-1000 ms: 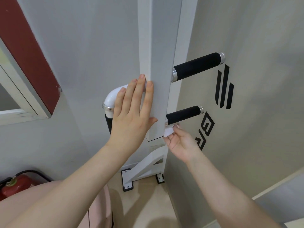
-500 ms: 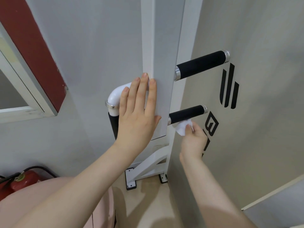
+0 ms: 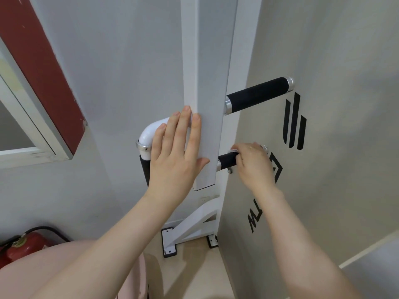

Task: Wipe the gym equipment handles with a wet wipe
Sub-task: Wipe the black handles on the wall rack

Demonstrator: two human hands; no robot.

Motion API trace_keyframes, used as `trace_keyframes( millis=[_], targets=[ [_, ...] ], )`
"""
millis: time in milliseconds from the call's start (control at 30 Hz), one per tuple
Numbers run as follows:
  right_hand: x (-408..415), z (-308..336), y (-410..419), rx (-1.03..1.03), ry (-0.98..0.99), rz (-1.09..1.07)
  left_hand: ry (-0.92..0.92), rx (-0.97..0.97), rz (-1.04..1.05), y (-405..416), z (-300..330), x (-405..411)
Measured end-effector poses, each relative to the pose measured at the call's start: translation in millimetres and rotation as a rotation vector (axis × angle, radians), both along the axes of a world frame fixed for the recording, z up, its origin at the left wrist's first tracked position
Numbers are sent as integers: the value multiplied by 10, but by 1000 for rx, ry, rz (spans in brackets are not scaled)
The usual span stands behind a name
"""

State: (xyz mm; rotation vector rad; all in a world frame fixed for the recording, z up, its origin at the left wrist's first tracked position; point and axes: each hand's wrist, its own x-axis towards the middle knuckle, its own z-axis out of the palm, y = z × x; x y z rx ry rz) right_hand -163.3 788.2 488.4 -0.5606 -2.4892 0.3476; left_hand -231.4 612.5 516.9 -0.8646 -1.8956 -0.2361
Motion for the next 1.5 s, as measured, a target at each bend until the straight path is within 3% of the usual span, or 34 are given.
trace_keyframes(
  millis=[67,167,267,333,467,633,700,800,967,1067,1133,1233,1333,1500],
  targets=[
    [-51,116,-69,43,-159,132,4,6,2,-1,-4,-1],
    [-25,222,-95,-151,-281,324,17,16,5,-26,-5,1],
    [-19,249,64,-329,-114,99,29,3,3,-48,6,11],
    [-21,155,-34,-232,-52,27,27,1,2,-39,-3,30],
    [47,-42,-263,4,-19,257,29,24,-13,-34,1,82],
    [167,-103,227,-76,171,-216,54,10,-36,-69,23,94],
    [111,-167,67,-46,231,-166,46,5,-18,-61,19,106],
    [99,-344,-155,103,306,139,21,1,0,-60,12,106],
    [128,-442,-68,-300,504,-193,17,5,4,-63,21,109],
    [76,-525,-459,-183,431,52,21,41,-9,-59,21,134],
    [90,-579,-430,-161,484,71,22,56,-23,-61,30,138],
    [121,-509,-311,-562,716,-202,13,61,-56,-70,41,139],
    [140,-405,-662,-881,774,-208,-24,65,-118,-47,35,152],
    [149,-37,-631,-1910,958,-226,-62,79,-110,-32,52,125]
  ],
)
